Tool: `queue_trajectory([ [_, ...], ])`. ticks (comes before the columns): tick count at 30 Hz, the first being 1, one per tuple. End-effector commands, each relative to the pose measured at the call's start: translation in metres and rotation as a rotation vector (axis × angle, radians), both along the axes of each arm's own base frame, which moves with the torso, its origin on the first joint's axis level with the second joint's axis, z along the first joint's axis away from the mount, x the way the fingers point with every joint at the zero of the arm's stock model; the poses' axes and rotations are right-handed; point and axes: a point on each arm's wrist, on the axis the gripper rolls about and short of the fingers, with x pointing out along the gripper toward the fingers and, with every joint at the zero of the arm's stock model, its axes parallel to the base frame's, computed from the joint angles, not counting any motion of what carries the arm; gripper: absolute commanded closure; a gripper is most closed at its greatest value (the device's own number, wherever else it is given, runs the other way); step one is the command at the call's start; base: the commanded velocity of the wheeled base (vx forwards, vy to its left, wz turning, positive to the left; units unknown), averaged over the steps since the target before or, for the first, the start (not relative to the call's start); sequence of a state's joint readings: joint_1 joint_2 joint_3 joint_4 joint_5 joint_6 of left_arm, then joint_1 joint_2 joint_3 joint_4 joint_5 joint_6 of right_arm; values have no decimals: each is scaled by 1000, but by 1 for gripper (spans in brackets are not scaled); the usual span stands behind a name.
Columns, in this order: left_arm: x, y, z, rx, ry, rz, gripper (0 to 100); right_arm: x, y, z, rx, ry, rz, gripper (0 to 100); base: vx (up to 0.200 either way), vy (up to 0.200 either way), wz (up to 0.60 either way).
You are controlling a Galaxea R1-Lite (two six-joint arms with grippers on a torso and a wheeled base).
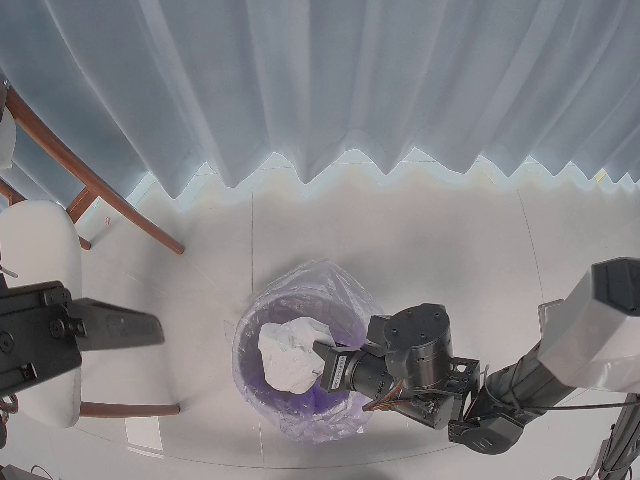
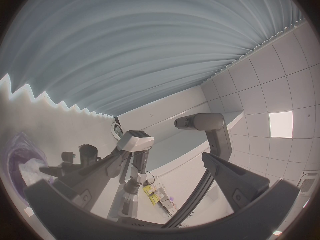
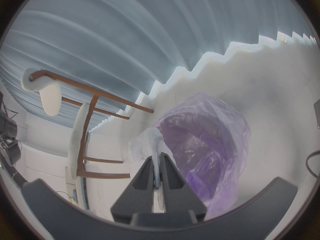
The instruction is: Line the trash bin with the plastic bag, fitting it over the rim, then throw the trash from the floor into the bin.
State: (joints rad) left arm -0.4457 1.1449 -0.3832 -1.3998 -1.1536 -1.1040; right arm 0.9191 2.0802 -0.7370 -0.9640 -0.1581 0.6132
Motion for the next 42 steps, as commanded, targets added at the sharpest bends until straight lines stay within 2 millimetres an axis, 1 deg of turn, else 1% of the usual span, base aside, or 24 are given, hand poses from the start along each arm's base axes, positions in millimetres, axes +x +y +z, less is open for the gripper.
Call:
queue_trajectory([
  [1, -7, 2, 0, -7, -10, -4, 0, 18, -2, -36, -60, -6, -27, 100, 0, 0, 0],
  [4, -8, 3, 0, -7, -13, -7, 0, 27, -5, -48, -83, -28, -38, 100, 0, 0, 0],
  [6, -8, 3, 0, -7, -13, -7, 0, 30, -5, -52, -76, -38, -40, 100, 0, 0, 0],
  [13, -8, 3, -1, -4, -14, -9, 0, 31, -4, -54, -73, -53, -37, 100, 0, 0, 0],
  [14, -8, 3, -2, -3, -13, -8, 0, 31, -4, -54, -73, -53, -37, 0, 0, 0, 0],
  [16, -7, 3, -3, -1, -12, -7, 0, 31, -4, -52, -67, -58, -37, 0, 0, 0, 0],
  [18, -8, 3, -3, -1, -11, -7, 0, 30, -4, -47, -47, -63, -37, 0, 0, 0, 0],
  [20, -8, 3, -3, -1, -11, -7, 0, 27, -6, -37, -31, -79, -36, 0, 0, 0, 0],
  [21, -8, 3, -3, -1, -12, -7, 0, 27, -6, -36, -30, -80, -36, 0, 0, 0, 0],
  [25, -9, 3, -5, -2, -16, -7, 0, 13, -19, 6, 37, -137, -35, 0, 0, 0, 0],
  [27, -11, 4, -4, -10, -25, 1, 0, 0, -34, 41, 96, -188, -37, 0, 0, 0, 0],
  [30, -11, 4, -3, -13, -20, 3, 0, -15, -52, 77, 163, -244, -41, 0, 0, 0, 0],
  [32, -10, 4, -2, -16, 4, 7, 0, -24, -64, 94, 198, -272, -47, 0, 0, 0, 0],
  [33, -10, 4, -1, -19, 10, 9, 0, -26, -66, 98, 206, -279, -48, 0, 0, 0, 0],
  [35, -8, 3, 8, -45, 84, 19, 0, -35, -79, 110, 240, -310, -57, 0, 0, 0, 0],
  [36, -8, 3, 9, -48, 101, 19, 0, -36, -81, 112, 243, -312, -57, 0, 0, 0, 0],
  [38, -7, 5, 17, -62, 226, 11, 0, -45, -93, 128, 286, -350, -64, 0, -200, 0, 0],
  [39, -9, 7, 19, -66, 247, 10, 0, -47, -96, 133, 300, -362, -65, 0, -200, 0, 0],
  [42, -11, 10, 19, -68, 251, 19, 0, -53, -103, 132, 302, -362, -68, 0, -200, 0, 0],
])
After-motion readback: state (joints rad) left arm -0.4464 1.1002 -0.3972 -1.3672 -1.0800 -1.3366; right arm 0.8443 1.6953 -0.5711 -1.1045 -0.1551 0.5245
